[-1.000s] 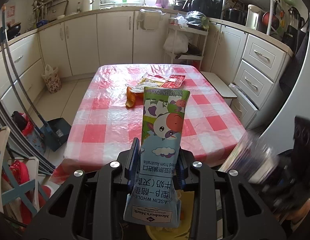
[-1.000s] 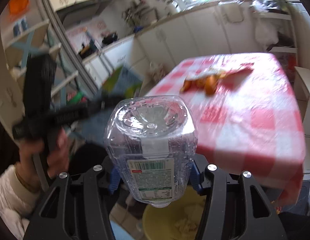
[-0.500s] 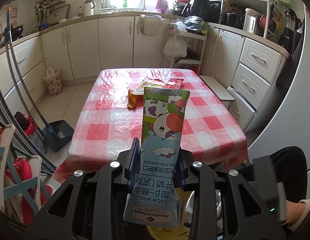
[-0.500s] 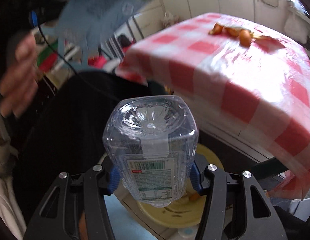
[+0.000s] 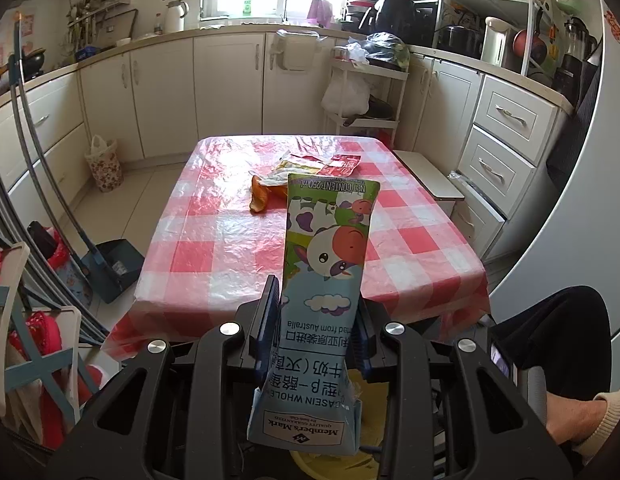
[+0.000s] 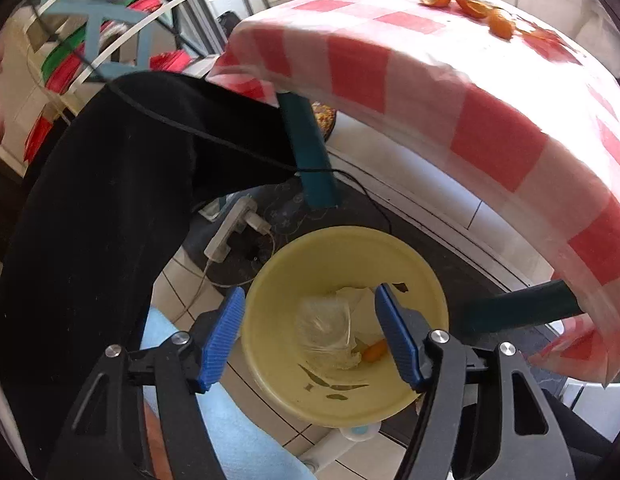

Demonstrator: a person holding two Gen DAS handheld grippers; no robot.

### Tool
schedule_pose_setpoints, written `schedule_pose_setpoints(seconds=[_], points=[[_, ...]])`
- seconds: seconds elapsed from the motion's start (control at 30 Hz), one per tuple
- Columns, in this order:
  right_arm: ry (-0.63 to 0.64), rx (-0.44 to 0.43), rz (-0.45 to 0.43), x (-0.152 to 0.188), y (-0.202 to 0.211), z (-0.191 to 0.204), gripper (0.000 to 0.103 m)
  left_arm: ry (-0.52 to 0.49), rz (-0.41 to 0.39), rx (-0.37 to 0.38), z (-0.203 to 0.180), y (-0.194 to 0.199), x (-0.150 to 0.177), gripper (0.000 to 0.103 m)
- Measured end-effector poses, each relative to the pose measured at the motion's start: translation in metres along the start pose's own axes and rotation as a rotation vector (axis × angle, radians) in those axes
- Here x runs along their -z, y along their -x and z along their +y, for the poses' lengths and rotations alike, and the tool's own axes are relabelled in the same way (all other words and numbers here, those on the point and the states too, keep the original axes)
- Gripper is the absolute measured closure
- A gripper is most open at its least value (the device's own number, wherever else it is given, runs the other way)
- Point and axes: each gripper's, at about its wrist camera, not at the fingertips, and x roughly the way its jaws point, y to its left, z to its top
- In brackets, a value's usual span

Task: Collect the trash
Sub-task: 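Lower the water bottle into the yellow bin with the right gripper, then carry the juice carton over the yellow bin and open the left gripper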

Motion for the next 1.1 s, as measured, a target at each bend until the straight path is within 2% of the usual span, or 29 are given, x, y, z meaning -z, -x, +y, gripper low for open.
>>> schedule_pose_setpoints(seconds=[0.23, 0.53, 0.83, 1.0, 1.1], points=[[-0.131, 0.044, -0.09, 0.0, 0.024, -0.026, 0.03, -0.012, 0.01, 0.011, -0.004, 0.001, 0.005, 0.071], [-0.364, 0.055, -0.279, -0.001, 0.058, -0.067, 0.027, -0.062, 0.064, 0.054, -0.022, -0.007, 0.021, 0.071], [-0.516, 0.028, -0.39, 0.011, 0.078, -0.092, 0.027, -0.159, 0.194, 0.119, -0.05, -0.027, 0.054, 0.071], [-0.562, 0.009, -0.414, 0.016, 0.085, -0.103, 0.027, -0.256, 0.328, 0.178, -0.071, -0.043, 0.078, 0.071], [-0.57, 0.006, -0.42, 0.016, 0.087, -0.104, 0.027, -0.308, 0.388, 0.169, -0.08, -0.052, 0.093, 0.07]])
